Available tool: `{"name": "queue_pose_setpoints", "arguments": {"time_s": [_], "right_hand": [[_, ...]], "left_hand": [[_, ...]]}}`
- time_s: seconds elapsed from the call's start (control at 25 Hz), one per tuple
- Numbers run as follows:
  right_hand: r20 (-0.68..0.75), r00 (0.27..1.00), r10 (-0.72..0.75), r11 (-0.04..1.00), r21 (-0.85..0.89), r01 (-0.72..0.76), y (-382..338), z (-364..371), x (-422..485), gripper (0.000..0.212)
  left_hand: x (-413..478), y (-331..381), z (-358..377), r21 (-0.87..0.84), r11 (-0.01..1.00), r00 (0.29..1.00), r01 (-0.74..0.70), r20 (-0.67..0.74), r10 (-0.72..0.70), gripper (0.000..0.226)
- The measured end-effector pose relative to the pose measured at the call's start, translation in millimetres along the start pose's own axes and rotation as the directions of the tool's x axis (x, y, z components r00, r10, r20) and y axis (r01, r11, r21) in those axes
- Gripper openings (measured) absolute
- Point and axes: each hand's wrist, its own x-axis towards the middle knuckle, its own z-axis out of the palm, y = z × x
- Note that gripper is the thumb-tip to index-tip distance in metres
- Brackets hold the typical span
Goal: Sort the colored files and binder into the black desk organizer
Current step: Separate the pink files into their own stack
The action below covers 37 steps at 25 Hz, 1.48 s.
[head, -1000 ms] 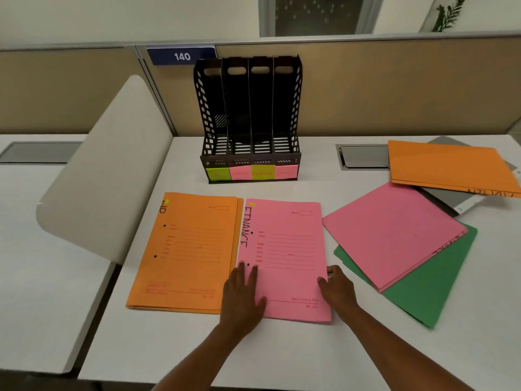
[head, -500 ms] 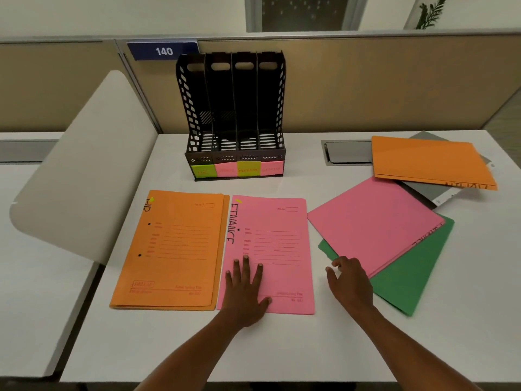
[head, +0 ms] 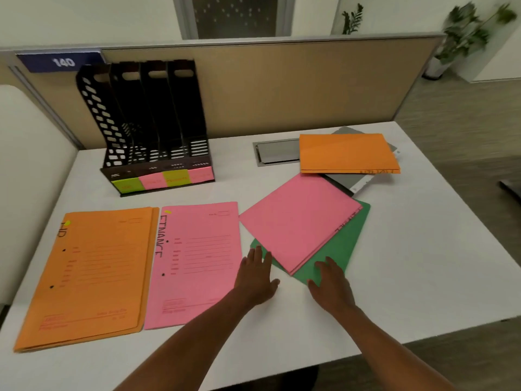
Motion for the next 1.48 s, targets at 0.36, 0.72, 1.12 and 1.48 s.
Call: {"name": "queue_pose_setpoints", "arguments": {"time_s": [0.36, 0.72, 1.12, 1.48], "right_hand": [[0.24, 0.956, -0.17, 0.979, -0.071, 0.192, 59, -18, -8, 0.068], [0.291, 0.941, -0.175, 0.981, -0.029, 0.192, 68, -29, 7, 0.06], [0.21, 0.974, 0.089, 0.697, 0.686, -0.211, -12, -63, 36, 0.064], [0.204, 0.979, 0.005, 0.211, 0.957, -0.2, -72, -44, 31, 0.033]], "left_hand": [[58, 73, 13, 0.123, 0.992, 0.998, -0.037, 0.055, 0.03, 0.077], [61, 98, -13, 0.313, 0.946, 0.981, -0.086, -0.14, 0.136, 0.03], [13, 44, -167, -0.22, 0.973, 0.833, 0.061, -0.527, -0.171, 0.014], [-68, -63, -104, -0.915, 0.379, 0.862, 0.134, -0.081, -0.501, 0.034]]}}
